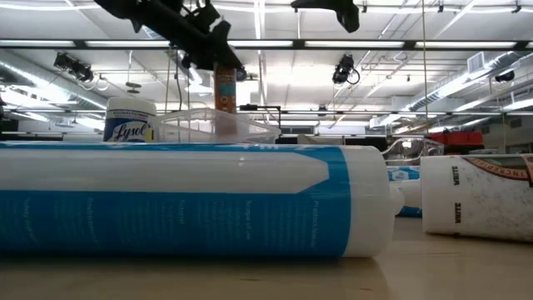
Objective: Pick & place silicon tubes, Sealant and Lysol wipes
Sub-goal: Put the left brown sealant into the white transparent bin
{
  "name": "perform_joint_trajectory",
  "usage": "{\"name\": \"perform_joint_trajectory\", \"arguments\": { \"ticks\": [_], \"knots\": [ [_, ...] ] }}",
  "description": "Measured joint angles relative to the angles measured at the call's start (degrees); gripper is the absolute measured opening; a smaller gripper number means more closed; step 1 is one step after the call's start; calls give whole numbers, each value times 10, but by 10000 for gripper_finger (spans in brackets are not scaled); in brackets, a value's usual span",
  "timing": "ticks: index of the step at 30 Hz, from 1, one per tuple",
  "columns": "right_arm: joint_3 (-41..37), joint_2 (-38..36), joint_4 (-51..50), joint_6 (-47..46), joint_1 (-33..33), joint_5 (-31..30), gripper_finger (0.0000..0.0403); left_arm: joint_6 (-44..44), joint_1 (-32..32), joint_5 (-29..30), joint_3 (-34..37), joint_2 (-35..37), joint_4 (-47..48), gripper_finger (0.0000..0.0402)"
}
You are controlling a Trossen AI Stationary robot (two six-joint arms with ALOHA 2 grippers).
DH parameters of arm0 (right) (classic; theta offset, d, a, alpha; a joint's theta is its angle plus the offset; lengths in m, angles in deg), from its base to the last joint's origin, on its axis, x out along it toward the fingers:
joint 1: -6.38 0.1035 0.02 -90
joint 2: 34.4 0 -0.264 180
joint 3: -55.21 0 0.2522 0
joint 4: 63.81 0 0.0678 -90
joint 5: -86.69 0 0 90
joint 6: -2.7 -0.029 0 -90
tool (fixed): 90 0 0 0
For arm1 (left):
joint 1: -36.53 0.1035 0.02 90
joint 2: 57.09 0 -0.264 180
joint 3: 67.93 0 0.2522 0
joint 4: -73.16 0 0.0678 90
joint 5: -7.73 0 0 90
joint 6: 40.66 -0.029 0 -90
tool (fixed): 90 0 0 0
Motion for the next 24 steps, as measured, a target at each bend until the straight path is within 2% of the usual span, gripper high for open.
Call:
{"name": "perform_joint_trajectory", "arguments": {
  "ticks": [13,21,24],
  "knots": [
    [0,0,3,-4,0,0,201,-4,5,-4,0,-89,-39,222],
    [-1,0,4,-4,0,0,201,2,24,-4,22,-100,-75,222],
    [-1,0,5,-4,0,0,201,28,38,-29,49,-99,-102,222]
  ]
}}
